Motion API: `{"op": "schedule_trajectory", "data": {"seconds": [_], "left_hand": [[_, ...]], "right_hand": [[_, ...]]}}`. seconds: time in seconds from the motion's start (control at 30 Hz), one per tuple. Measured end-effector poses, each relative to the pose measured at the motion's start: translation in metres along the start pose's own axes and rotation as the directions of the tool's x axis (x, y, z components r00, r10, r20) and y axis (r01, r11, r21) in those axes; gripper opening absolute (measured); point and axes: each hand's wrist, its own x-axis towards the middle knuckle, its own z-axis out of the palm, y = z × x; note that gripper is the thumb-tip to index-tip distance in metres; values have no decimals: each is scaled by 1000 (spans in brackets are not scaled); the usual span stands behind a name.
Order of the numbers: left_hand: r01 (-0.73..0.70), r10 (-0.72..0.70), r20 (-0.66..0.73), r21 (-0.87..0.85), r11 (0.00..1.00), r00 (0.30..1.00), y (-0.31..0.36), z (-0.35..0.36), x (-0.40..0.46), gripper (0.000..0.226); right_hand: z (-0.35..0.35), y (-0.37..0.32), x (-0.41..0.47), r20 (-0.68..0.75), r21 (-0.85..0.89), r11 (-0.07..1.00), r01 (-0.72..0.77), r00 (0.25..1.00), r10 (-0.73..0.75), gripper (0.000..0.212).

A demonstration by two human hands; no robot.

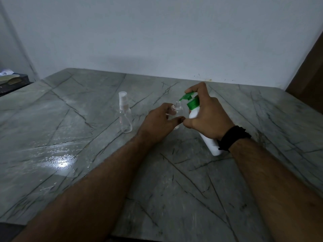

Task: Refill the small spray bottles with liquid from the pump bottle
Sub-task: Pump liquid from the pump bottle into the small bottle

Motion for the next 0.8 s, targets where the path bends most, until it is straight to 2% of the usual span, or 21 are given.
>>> {"op": "schedule_trajectory", "data": {"seconds": [0.23, 0.47, 0.6, 0.8], "left_hand": [[-2, 2, 4, 0, 1000, 1000, 1, -1, 0, 61], [0, -1, 7, 8, 1000, 1000, 0, 0, 1, 61], [-3, 3, -6, -15, 1000, 1000, 0, 0, -1, 60], [0, 0, -2, 2, 1000, 1000, 0, 0, 0, 59]], "right_hand": [[0, 0, -2, -20, -22, 1000, 13, 1000, -13, 78], [1, 1, -1, -1, -24, 1000, -2, 1000, 2, 73], [0, 0, -3, -12, -36, 999, 13, 1000, -13, 78], [0, 0, -1, -4, -15, 1000, -3, 1000, 2, 72]]}}
